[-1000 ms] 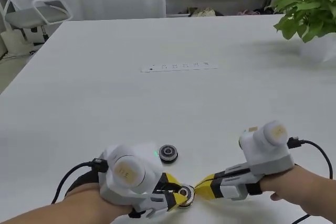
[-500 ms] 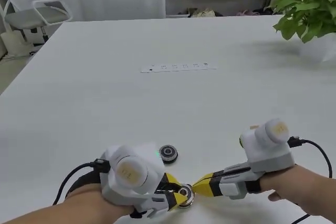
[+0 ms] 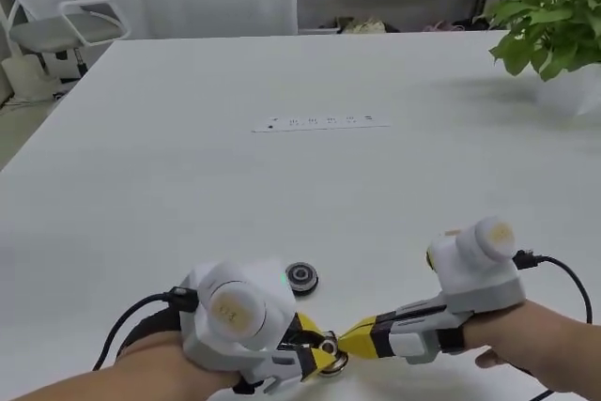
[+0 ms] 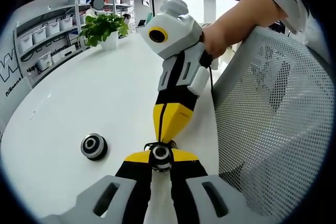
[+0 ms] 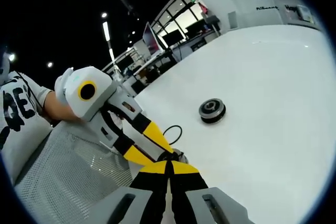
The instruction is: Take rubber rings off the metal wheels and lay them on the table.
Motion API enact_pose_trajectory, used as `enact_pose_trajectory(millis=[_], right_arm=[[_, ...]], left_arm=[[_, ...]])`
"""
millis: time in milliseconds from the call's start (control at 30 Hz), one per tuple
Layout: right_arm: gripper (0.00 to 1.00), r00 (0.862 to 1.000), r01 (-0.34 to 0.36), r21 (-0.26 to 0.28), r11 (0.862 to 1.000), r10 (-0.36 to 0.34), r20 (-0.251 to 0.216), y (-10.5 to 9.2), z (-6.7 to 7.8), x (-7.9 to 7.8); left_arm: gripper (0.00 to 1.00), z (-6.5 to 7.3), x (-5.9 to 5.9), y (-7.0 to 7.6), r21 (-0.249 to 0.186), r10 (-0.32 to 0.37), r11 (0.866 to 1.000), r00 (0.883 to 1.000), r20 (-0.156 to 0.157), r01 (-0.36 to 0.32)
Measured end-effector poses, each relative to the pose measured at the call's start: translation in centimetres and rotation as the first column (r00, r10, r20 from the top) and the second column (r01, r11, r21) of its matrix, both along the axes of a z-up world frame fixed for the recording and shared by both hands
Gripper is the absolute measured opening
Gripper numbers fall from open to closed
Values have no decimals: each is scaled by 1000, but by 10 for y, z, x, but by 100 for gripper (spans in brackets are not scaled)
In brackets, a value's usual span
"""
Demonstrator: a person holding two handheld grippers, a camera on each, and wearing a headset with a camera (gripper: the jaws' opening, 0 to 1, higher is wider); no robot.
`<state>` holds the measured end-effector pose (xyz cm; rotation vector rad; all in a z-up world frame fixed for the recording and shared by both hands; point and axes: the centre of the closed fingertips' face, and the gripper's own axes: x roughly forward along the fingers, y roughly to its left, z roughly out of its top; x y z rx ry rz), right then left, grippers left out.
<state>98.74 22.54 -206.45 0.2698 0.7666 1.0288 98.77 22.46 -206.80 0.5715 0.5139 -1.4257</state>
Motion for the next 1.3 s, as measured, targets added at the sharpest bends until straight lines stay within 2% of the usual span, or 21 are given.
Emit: enact_pose_trajectory(millis=[133, 200, 233, 267, 467, 533, 1067, 1300], right_arm=[[0, 1000, -6, 27, 1000, 6, -6, 3, 3, -1], [0, 999, -33, 58, 998, 34, -15, 9, 6, -8], [0, 999, -35, 49, 998, 36, -10, 9, 5, -8], [0, 998, -55, 17, 998, 55, 4, 9, 1, -10], [0, 1000, -6, 28, 1000, 6, 4, 0, 1, -2], [0, 1000, 0, 29, 1000, 0, 8, 0, 1, -1], [0, 1000, 13, 30, 999, -13, 2, -2, 0, 1], [0, 1000, 19, 34, 999, -19, 4, -3, 1, 2]], left_arm=[[8, 0, 0, 0, -1, 1, 1000, 1000, -2, -1], [8, 0, 0, 0, -2, 2, 1000, 1000, -3, -2], [8, 0, 0, 0, -2, 2, 1000, 1000, -3, -2], [8, 0, 0, 0, -3, 3, 1000, 1000, -3, -3], [8, 0, 0, 0, -5, 6, 1000, 1000, -7, -6], [8, 0, 1, 0, -4, 16, 1000, 1000, -20, -16], [11, 1, 0, -1, 25, -7, 1000, 999, -32, 8], [14, 7, 0, 0, 18, -3, 1000, 999, -47, 4]])
